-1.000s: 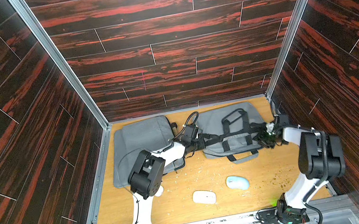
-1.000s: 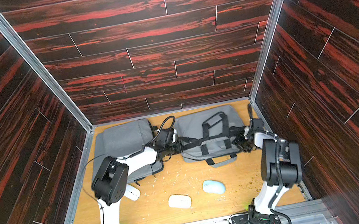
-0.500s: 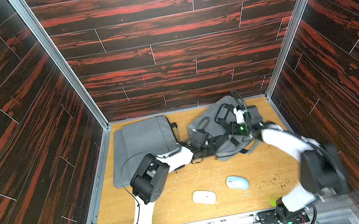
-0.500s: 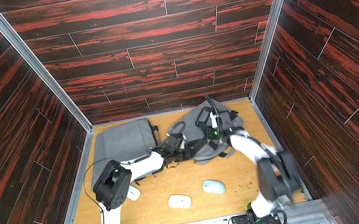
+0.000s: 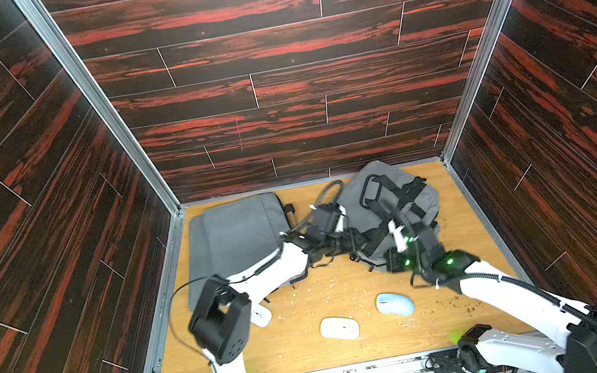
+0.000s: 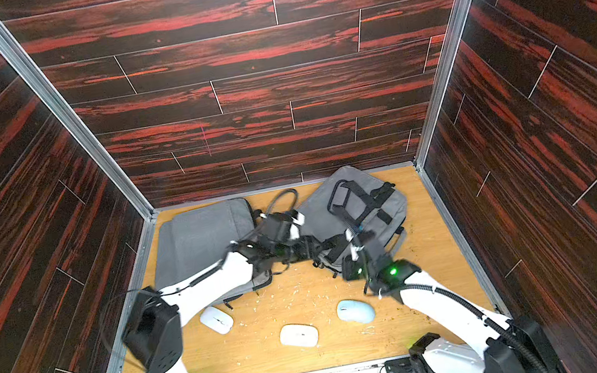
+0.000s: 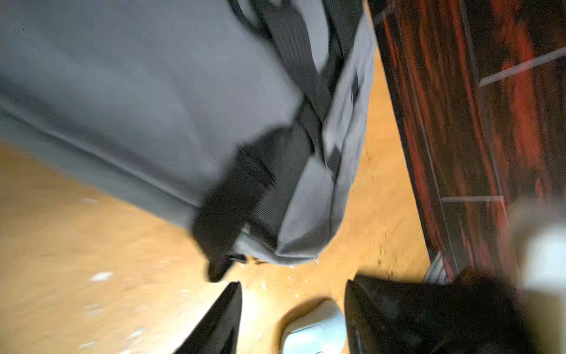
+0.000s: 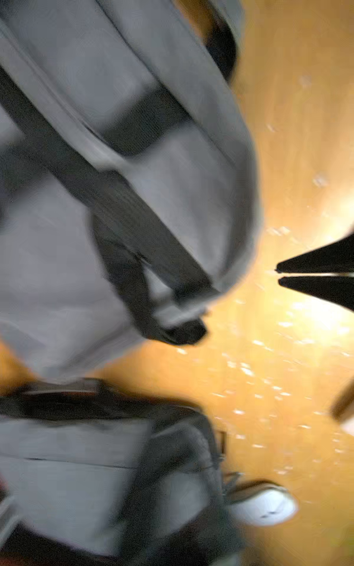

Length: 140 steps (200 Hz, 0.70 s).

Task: Put the mouse into the laptop bag
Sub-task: Adjust the zippered laptop bag at the center of the board, then unzip the zipper on the zippered laptop bag.

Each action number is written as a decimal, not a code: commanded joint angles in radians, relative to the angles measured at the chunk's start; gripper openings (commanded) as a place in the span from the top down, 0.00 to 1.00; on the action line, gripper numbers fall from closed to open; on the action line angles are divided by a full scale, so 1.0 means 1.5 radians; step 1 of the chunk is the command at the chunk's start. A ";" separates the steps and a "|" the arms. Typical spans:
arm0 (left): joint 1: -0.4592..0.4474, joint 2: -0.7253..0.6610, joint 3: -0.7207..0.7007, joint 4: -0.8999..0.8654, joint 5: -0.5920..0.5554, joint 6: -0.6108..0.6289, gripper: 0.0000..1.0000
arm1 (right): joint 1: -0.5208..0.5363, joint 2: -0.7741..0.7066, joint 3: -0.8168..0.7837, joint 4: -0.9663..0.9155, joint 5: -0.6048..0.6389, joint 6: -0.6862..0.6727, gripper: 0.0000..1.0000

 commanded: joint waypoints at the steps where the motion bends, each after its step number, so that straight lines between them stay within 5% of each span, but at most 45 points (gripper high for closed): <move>1: 0.034 0.015 -0.025 -0.034 -0.018 0.007 0.41 | 0.058 0.010 -0.016 -0.021 0.069 0.065 0.88; 56: 0.042 0.089 -0.001 0.001 0.008 0.007 0.41 | 0.105 0.115 -0.040 0.056 0.068 0.167 0.67; 140: 0.043 0.099 -0.004 0.021 0.020 0.010 0.41 | 0.105 0.248 0.006 0.115 0.145 0.214 0.70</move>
